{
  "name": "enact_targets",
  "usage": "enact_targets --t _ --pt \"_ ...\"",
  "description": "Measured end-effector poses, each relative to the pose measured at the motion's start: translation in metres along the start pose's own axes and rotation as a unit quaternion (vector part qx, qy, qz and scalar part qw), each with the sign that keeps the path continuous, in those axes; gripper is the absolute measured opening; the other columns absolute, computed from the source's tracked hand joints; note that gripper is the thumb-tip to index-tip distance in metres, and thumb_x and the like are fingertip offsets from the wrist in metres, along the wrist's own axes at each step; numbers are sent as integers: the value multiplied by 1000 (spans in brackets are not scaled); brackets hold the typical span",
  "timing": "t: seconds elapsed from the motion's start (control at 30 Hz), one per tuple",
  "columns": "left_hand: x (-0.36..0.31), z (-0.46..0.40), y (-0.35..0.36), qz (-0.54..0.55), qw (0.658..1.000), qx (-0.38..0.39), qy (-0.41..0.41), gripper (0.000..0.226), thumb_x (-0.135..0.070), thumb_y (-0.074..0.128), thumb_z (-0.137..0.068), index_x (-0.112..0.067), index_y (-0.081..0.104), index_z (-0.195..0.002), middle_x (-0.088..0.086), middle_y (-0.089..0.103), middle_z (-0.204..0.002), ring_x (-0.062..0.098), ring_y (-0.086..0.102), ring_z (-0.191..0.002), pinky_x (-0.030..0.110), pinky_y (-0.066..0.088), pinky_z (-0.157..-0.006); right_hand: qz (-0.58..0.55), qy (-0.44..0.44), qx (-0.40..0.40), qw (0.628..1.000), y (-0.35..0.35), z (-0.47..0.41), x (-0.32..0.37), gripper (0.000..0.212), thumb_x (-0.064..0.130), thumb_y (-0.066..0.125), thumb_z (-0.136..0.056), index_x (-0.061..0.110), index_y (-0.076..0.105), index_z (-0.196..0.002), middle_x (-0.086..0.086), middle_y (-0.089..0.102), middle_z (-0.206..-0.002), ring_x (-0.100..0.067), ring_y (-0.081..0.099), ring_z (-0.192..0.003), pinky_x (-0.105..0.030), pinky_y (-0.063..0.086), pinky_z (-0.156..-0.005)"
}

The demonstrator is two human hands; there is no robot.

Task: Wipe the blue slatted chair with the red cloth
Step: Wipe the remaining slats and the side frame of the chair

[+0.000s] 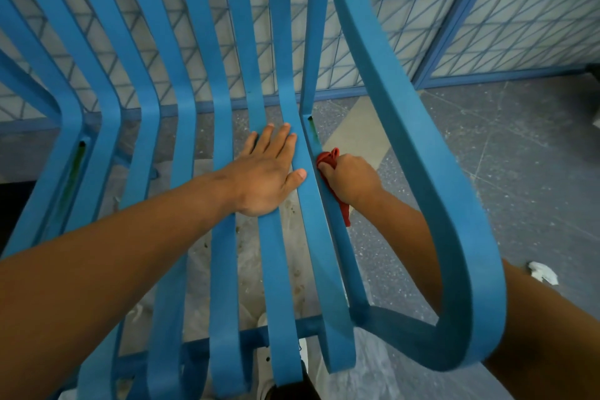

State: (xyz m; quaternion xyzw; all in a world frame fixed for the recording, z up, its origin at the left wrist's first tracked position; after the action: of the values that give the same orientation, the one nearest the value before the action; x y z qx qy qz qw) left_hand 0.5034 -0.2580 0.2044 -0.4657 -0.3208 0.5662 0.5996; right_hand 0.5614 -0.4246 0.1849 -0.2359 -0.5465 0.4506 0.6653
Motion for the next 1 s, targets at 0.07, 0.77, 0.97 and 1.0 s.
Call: enact_targets --t 0.07,0.77,0.97,1.0 --pt "0 -1 0 -1 1000 -5 2 76 -57 9 -104 -11 -17 -158 6 -28 -166 25 -27 -152 46 -14 -125 8 -1 12 1000 0 10 -5 40 29 46 -107 -6 60 -120 -24 64 -120 -33 60 -109 -19 23 -68" --pt "4 -5 5 31 998 -51 12 76 -57 15 -104 -12 -8 -161 3 -16 -169 22 -19 -155 47 -11 -125 43 -6 -11 999 1 -33 9 43 38 52 -104 -2 64 -113 -21 68 -113 -29 60 -91 -22 27 -59" --pt "15 -12 -10 42 995 -72 49 84 -64 34 -98 -12 11 -160 4 5 -169 24 -4 -157 47 5 -127 153 -33 22 987 -1 -2 -1 47 40 44 -107 -2 61 -121 -20 65 -121 -32 62 -109 -27 33 -68" --pt "18 -16 -14 44 995 -69 50 85 -65 35 -97 -12 11 -160 3 6 -169 24 -5 -157 48 6 -127 190 -46 27 980 -2 1 -2 48 41 41 -108 -1 61 -122 -19 65 -123 -33 61 -112 -32 38 -76"
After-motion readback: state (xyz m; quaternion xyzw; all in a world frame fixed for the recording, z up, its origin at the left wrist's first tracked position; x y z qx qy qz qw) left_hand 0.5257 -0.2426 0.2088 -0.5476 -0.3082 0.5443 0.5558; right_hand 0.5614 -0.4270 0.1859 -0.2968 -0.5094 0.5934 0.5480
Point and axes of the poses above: each hand's wrist, its own z-axis away from the middle knuckle, its own y-axis out of the palm, x = y × z, the point moved 2 cm from there along -z, towards the middle knuckle
